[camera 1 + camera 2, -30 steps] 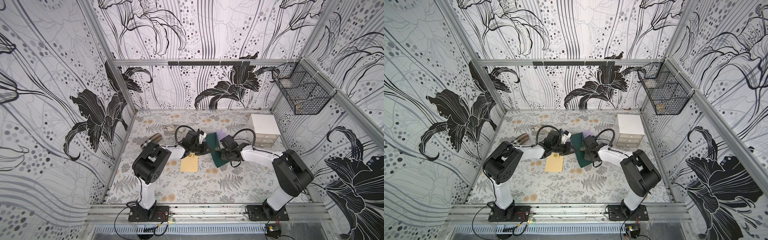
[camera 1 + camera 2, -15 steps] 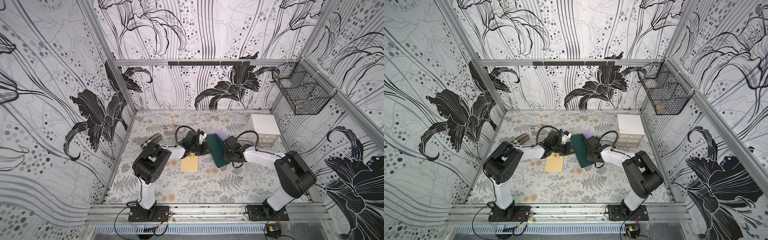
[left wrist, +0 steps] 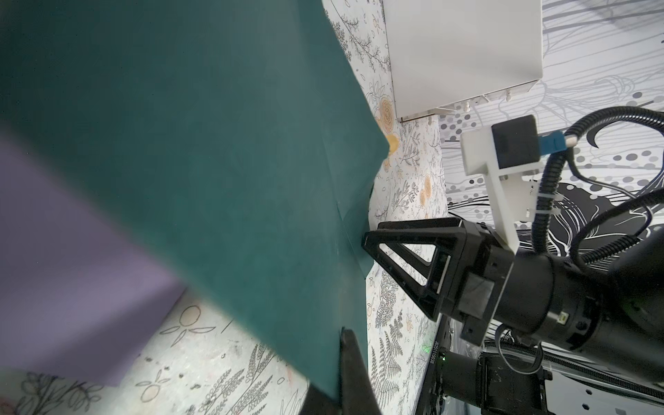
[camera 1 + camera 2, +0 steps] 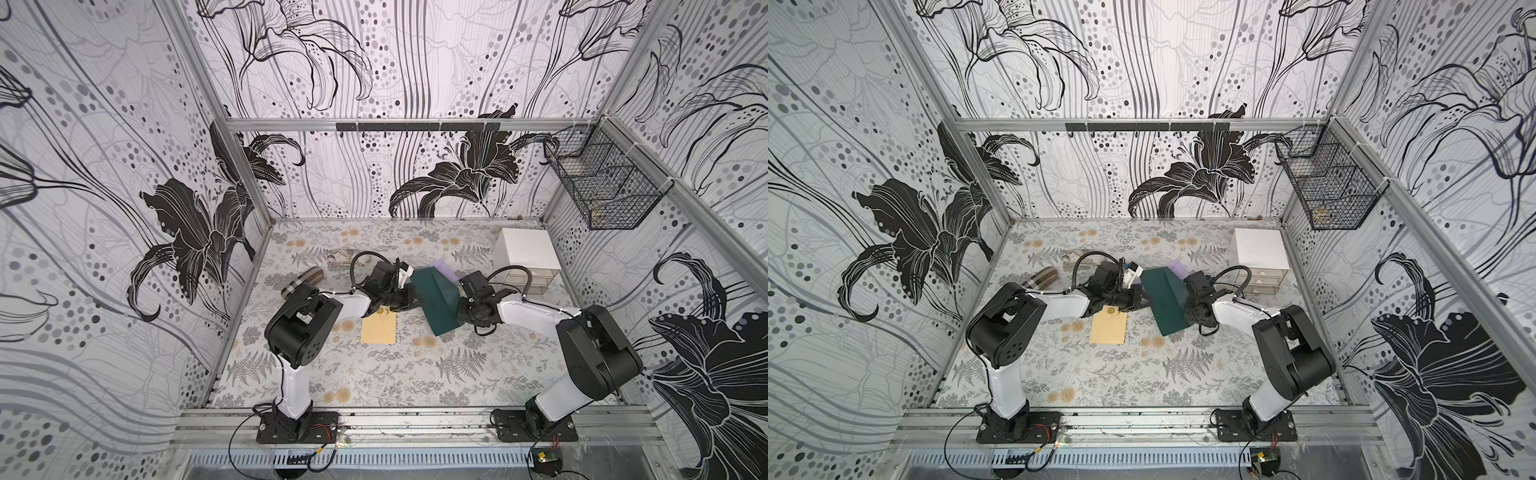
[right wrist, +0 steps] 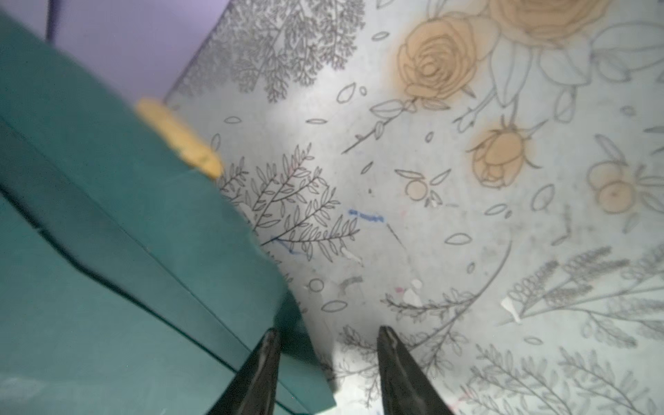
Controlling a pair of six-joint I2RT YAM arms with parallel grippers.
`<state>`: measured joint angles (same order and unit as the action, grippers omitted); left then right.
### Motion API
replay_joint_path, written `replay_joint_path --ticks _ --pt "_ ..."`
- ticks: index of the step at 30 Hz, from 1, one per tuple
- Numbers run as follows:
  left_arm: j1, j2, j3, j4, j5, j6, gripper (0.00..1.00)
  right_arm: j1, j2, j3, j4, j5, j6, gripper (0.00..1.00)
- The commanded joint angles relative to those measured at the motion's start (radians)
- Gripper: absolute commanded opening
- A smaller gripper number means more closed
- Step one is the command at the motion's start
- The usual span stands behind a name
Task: Open the envelope
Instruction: Open the envelope flap on the envelope, then place the envelope at the center of the board.
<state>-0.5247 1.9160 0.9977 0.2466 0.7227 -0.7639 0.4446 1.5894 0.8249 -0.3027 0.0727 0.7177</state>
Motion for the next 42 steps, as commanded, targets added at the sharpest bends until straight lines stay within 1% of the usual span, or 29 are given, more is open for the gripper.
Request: replay_joint_path --ticks 1,3,6,8,10,12,14,17,19,21,23,26,27,29,31,32,36,38,40,42 --pt "0.002 -0.025 0.003 0.010 -0.007 -0.006 0.00 -0.018 -0.044 0.011 -0.072 -0.098 -0.023 0.51" --pt "0.002 -0.047 -0.001 -0.004 -0.042 -0.014 0.00 -0.018 -0.089 0.021 -0.105 -0.117 -0.036 0.52" --pt "0.002 -0.076 -0.021 0.000 -0.119 -0.073 0.00 -0.018 -0.198 0.015 -0.168 -0.118 -0.072 0.55" --pt "0.001 -0.086 -0.046 0.021 -0.168 -0.151 0.00 -0.018 -0.286 0.006 -0.211 -0.106 -0.111 0.58" --pt "-0.003 -0.095 -0.092 0.107 -0.210 -0.245 0.00 -0.018 -0.364 -0.009 -0.235 -0.079 -0.137 0.62" --pt "-0.014 -0.100 -0.140 0.208 -0.258 -0.330 0.00 -0.018 -0.447 -0.048 -0.196 -0.061 -0.147 0.71" --pt "-0.033 -0.104 -0.177 0.259 -0.329 -0.392 0.00 -0.019 -0.540 -0.116 -0.125 -0.012 -0.132 0.80" --pt "-0.089 -0.098 -0.212 0.312 -0.446 -0.457 0.01 -0.018 -0.660 -0.224 -0.023 0.000 -0.121 0.85" --pt "-0.130 -0.083 -0.217 0.330 -0.500 -0.486 0.03 -0.018 -0.695 -0.237 -0.025 -0.027 -0.128 0.85" --pt "-0.172 -0.070 -0.219 0.339 -0.541 -0.502 0.07 -0.018 -0.700 -0.233 -0.028 -0.070 -0.135 0.85" --pt "-0.212 -0.066 -0.219 0.338 -0.587 -0.520 0.16 -0.018 -0.684 -0.232 -0.021 -0.099 -0.132 0.84" --pt "-0.265 -0.071 -0.220 0.335 -0.648 -0.554 0.29 -0.018 -0.642 -0.212 -0.051 -0.085 -0.107 0.83" --pt "-0.279 -0.073 -0.221 0.335 -0.661 -0.563 0.34 -0.018 -0.628 -0.204 -0.066 -0.072 -0.092 0.83" --pt "-0.291 -0.085 -0.217 0.317 -0.670 -0.571 0.49 -0.018 -0.598 -0.192 -0.073 -0.062 -0.066 0.82" --pt "-0.294 -0.111 -0.210 0.256 -0.676 -0.562 0.62 -0.018 -0.566 -0.182 -0.055 -0.084 -0.044 0.81" --pt "-0.295 -0.129 -0.207 0.219 -0.686 -0.547 0.66 -0.018 -0.551 -0.172 -0.050 -0.099 -0.037 0.81" --pt "-0.290 -0.243 -0.182 -0.018 -0.757 -0.444 0.73 -0.018 -0.479 -0.115 -0.050 -0.168 -0.038 0.78" --pt "-0.279 -0.290 -0.150 -0.128 -0.773 -0.371 0.73 -0.017 -0.448 -0.100 -0.033 -0.209 -0.038 0.76" --pt "-0.255 -0.321 -0.113 -0.209 -0.748 -0.296 0.73 -0.015 -0.422 -0.092 -0.005 -0.253 -0.036 0.74" --pt "-0.203 -0.333 -0.084 -0.246 -0.681 -0.232 0.73 -0.001 -0.394 -0.084 0.028 -0.281 -0.024 0.73"
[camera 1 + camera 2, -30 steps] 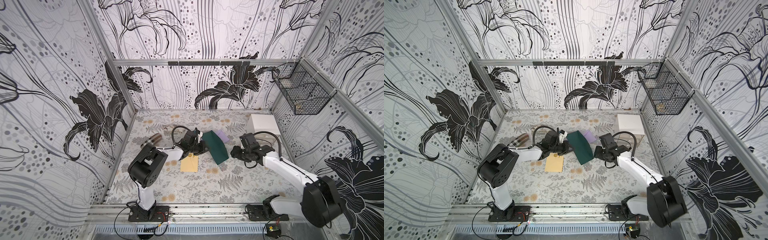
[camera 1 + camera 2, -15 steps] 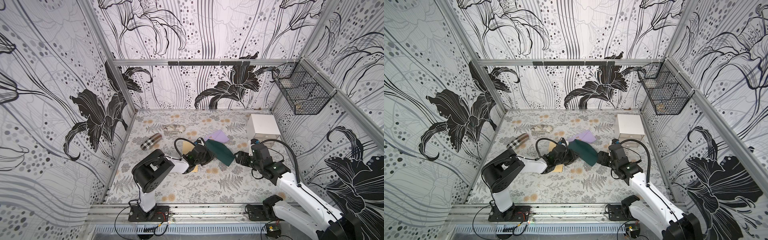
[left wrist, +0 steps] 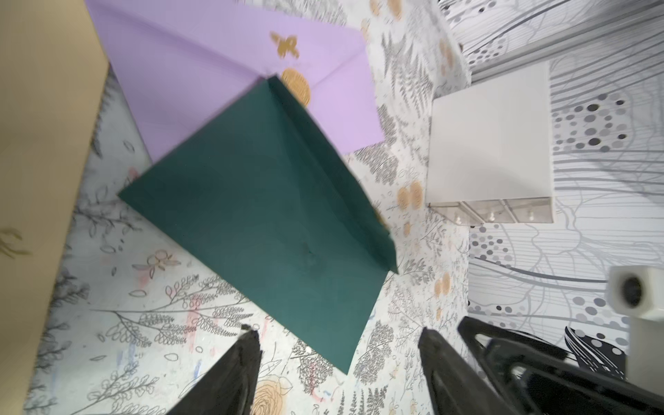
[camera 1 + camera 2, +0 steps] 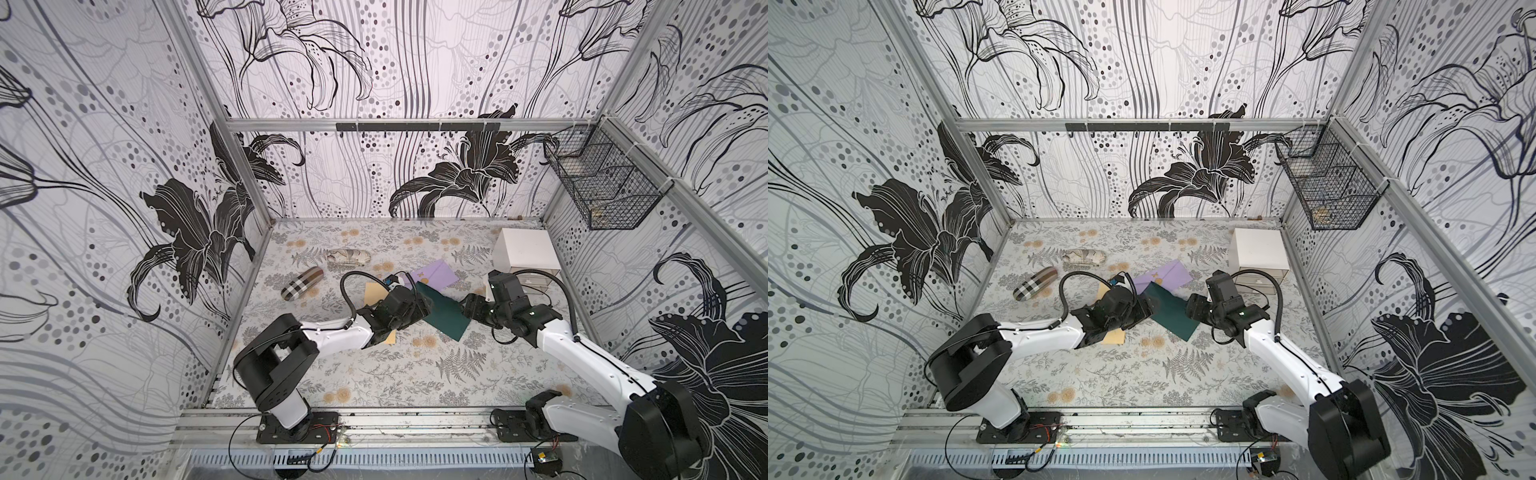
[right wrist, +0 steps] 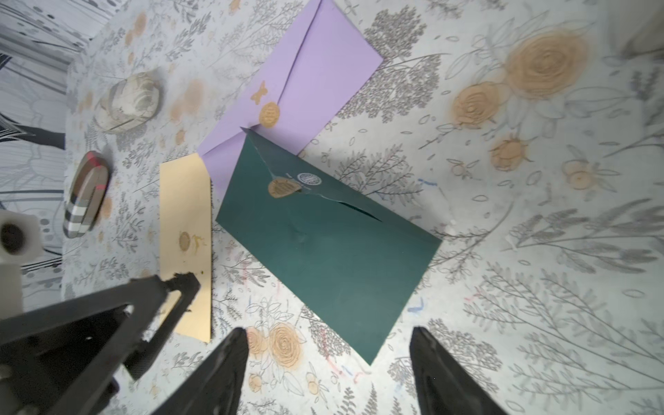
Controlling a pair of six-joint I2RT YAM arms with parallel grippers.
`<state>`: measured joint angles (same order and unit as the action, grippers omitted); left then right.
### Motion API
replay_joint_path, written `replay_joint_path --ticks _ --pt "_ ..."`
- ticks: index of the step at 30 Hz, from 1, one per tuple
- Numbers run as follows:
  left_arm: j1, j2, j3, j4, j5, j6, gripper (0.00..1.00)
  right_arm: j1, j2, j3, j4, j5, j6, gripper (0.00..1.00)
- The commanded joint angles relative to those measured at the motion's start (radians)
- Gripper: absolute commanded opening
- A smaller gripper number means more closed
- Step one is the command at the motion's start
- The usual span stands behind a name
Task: Open the envelope
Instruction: Place the envelope at the center of the board, then move the envelope to the center of the board.
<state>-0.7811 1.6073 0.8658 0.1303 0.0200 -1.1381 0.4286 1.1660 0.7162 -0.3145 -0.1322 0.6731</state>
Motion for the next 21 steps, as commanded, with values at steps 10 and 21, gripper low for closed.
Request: replay_joint_path --ticks 10,21 --pt "0.356 0.049 0.075 -0.157 0.146 0.422 0.69 0.177 0.303 0.189 0.093 -0.030 0.066 0.72" --pt "0.359 0.097 0.041 -0.083 0.214 0.469 0.69 0.179 0.563 0.340 0.087 -0.093 0.091 0.70"
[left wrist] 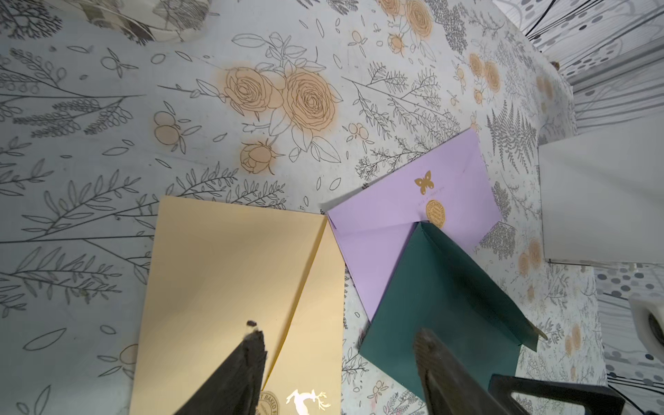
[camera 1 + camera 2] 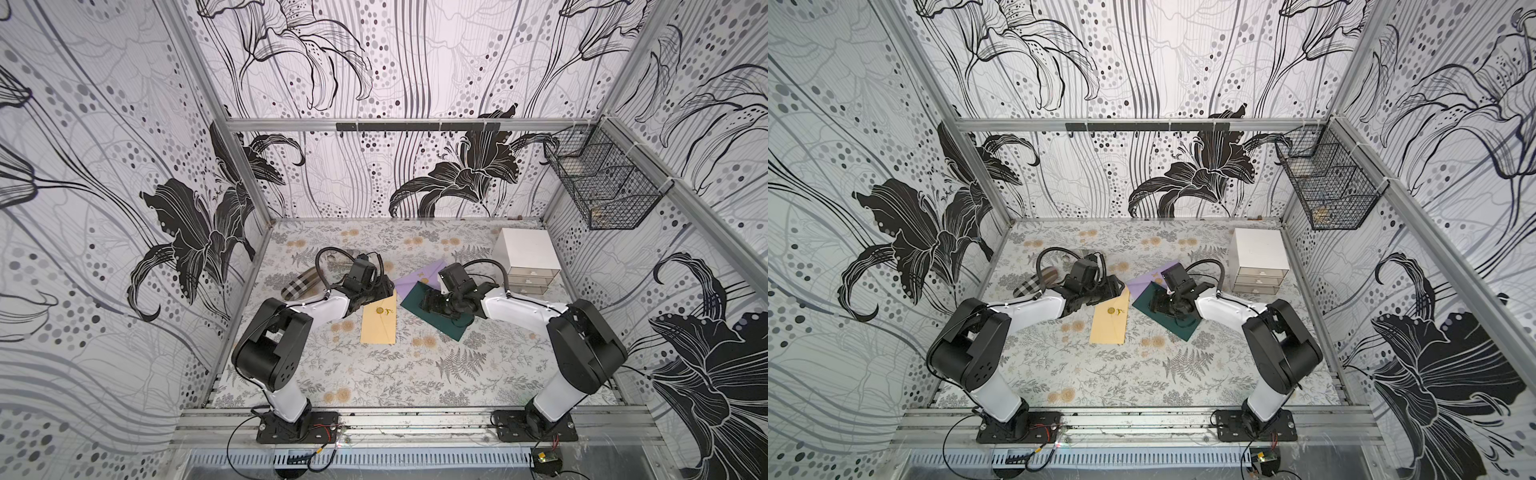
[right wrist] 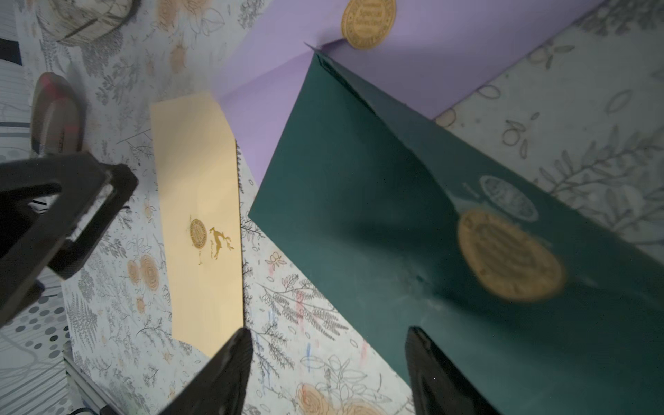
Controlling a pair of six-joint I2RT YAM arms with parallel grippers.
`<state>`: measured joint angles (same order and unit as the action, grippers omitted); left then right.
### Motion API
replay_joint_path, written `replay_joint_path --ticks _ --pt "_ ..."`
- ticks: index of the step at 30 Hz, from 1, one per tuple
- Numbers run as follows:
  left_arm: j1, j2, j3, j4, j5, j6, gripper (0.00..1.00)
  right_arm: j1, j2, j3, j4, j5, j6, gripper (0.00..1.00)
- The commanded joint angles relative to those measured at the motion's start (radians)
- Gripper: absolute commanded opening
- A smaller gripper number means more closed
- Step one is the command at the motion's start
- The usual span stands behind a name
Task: Open the envelope
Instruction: Move the envelope to the center of the board.
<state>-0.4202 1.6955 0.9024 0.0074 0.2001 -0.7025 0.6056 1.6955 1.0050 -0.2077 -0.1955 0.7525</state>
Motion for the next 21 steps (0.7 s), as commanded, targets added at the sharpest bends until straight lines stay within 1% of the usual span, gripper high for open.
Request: replay_joint_path --ticks 1,4,8,12,15,18,21 --pt "-0.002 0.006 0.002 0.040 0.033 0.034 0.69 0.001 0.045 0.062 -0.026 -0.033 0.011 0.70" --pt "-0.002 0.007 0.004 0.030 0.016 0.038 0.69 0.002 0.069 0.078 -0.038 -0.039 0.008 0.70" --pt "-0.002 0.021 0.014 0.026 0.033 0.036 0.69 0.001 0.082 0.055 -0.041 -0.035 0.003 0.70" --pt "-0.002 0.029 0.016 0.028 0.044 0.032 0.68 0.000 0.054 -0.003 -0.051 -0.026 -0.020 0.71" --pt "-0.002 0.023 0.014 0.028 0.042 0.031 0.68 -0.009 0.023 -0.033 -0.109 -0.002 -0.066 0.71" --pt "-0.002 0.018 0.010 0.028 0.038 0.032 0.68 -0.049 -0.019 -0.085 -0.151 -0.001 -0.104 0.72" --pt "-0.002 0.016 0.010 0.026 0.033 0.034 0.68 -0.121 -0.075 -0.145 -0.164 -0.023 -0.130 0.72"
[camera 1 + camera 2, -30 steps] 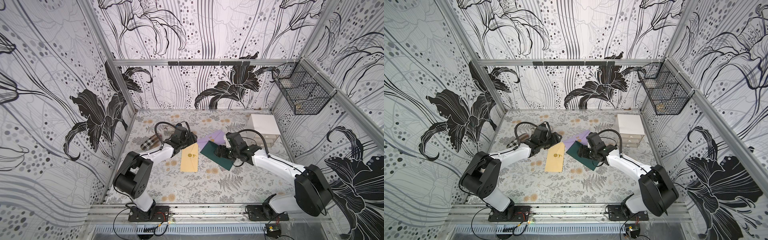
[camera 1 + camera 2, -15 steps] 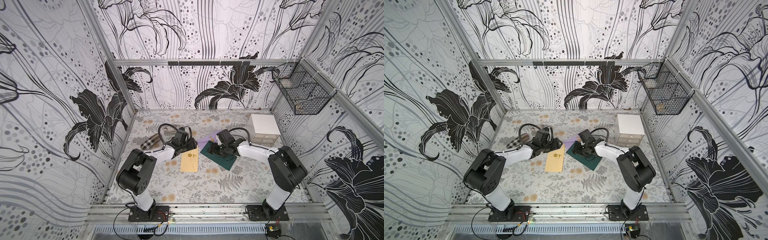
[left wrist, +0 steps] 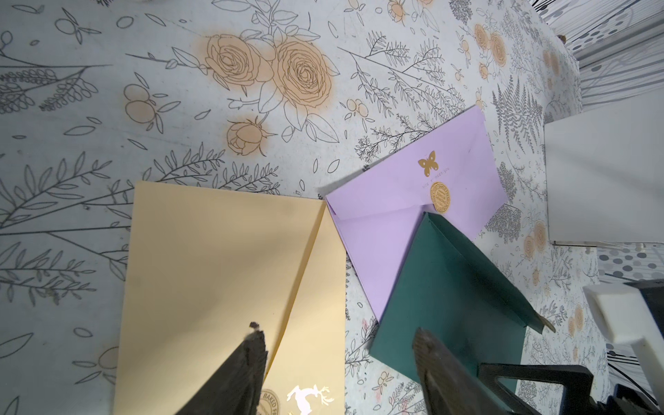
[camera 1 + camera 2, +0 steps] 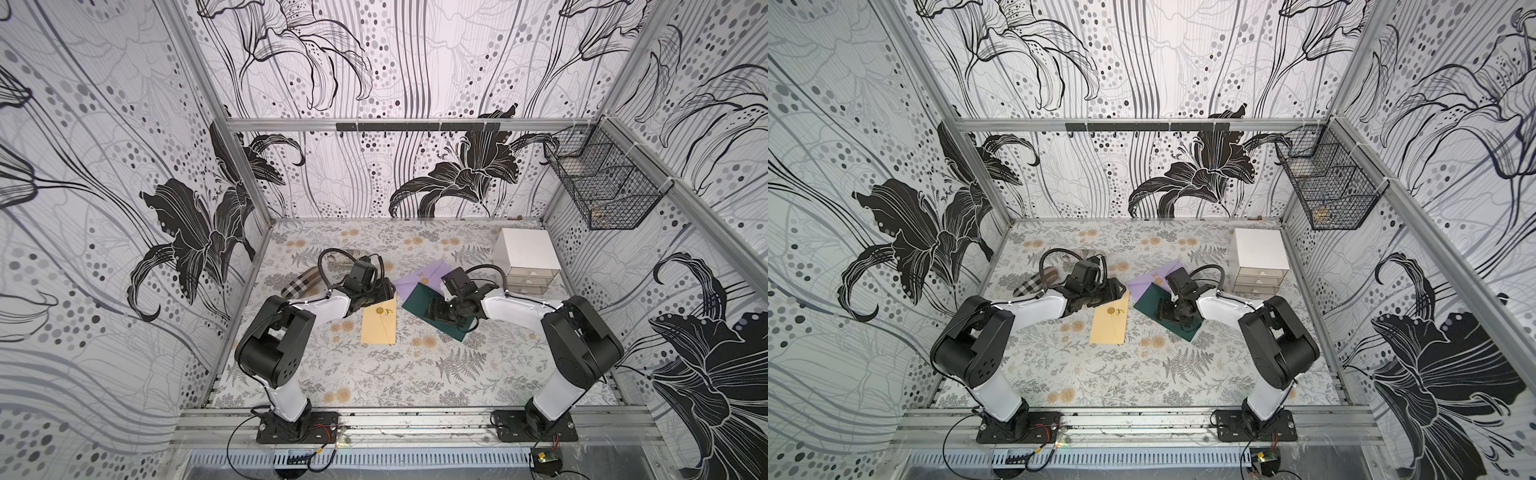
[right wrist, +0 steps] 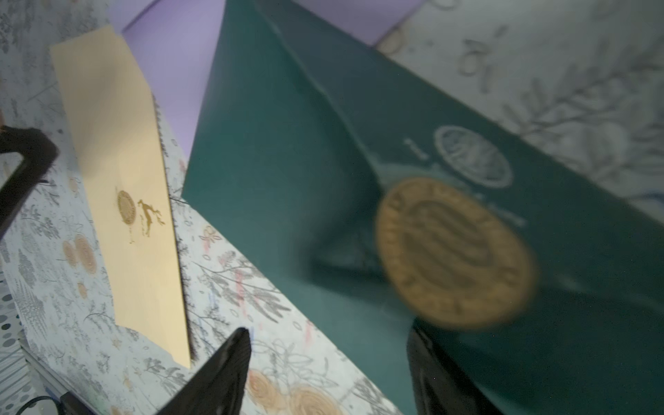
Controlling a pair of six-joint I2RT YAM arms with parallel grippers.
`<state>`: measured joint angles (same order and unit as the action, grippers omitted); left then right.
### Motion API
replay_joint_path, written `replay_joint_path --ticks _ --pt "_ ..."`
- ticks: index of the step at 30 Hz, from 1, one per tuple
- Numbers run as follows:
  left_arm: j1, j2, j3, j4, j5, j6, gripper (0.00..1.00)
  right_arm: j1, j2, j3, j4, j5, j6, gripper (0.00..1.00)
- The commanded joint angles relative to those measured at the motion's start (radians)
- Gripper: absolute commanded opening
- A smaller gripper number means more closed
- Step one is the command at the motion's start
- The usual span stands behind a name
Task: Open the envelope
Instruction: Move the envelope to the center of the board.
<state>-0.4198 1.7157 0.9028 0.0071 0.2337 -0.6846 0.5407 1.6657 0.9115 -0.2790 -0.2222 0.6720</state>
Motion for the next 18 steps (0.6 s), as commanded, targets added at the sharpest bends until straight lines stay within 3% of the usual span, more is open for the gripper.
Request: replay_joint_path --ticks 1,7,13,18 --pt "-0.002 -0.005 0.009 0.026 -0.002 0.016 0.68 -0.088 -0.063 -0.070 -0.101 0.000 -0.060 0.72" --pt "-0.002 -0.010 0.006 0.026 -0.008 0.016 0.68 -0.198 -0.147 -0.110 -0.153 0.022 -0.117 0.72" --pt "-0.002 -0.027 -0.001 0.019 -0.031 0.016 0.68 -0.199 -0.204 -0.091 -0.159 0.020 -0.101 0.72" --pt "0.003 -0.082 -0.029 -0.008 -0.160 0.004 0.67 -0.169 -0.292 -0.060 -0.172 0.012 -0.063 0.70"
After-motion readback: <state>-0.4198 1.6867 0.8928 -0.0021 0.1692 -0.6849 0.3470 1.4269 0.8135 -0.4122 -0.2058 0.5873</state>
